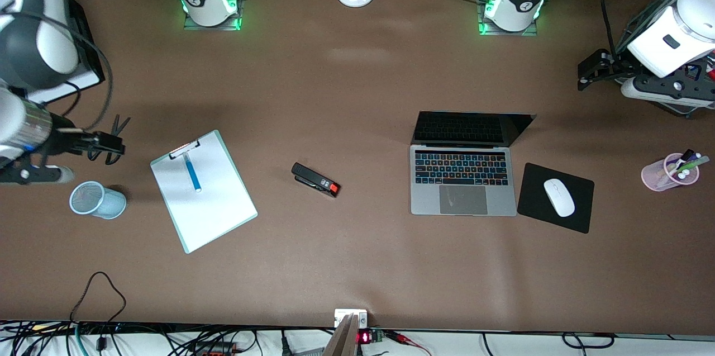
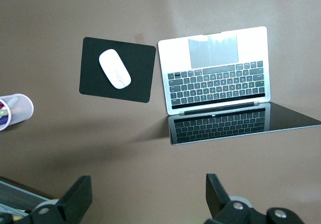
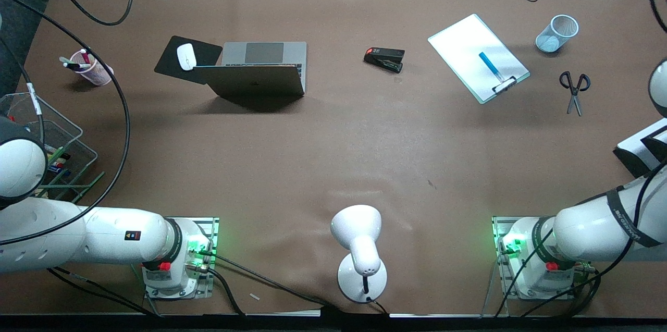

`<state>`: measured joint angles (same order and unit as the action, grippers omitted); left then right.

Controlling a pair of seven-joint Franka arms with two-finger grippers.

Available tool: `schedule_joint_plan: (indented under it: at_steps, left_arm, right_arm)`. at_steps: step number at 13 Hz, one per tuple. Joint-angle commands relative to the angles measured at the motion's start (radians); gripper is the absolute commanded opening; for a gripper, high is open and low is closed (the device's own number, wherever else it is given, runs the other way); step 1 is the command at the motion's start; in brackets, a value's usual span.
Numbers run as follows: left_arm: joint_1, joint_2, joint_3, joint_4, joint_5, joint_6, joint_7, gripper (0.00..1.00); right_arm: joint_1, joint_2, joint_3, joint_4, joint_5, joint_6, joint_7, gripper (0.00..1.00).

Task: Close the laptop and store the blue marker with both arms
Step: 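Move the right gripper toward the blue marker on the clipboard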

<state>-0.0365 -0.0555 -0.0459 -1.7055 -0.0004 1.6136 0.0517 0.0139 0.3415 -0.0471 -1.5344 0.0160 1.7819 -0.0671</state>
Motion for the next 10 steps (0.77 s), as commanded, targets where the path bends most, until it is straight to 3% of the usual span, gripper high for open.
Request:
schedule_joint_plan:
  at_steps: [1, 10]
  left_arm:
    - [0.001, -0.001, -0.002, 0.015, 0.019, -0.017, 0.023, 1.00]
    - [0.001, 0.000, -0.002, 0.015, 0.019, -0.017, 0.022, 1.00]
  right_arm:
    - [0.037, 0.036, 0.001, 0.003, 0.010, 0.040, -0.026, 1.00]
    - [0.063, 0.224, 0.001, 0.002, 0.013, 0.247, -0.160, 1.00]
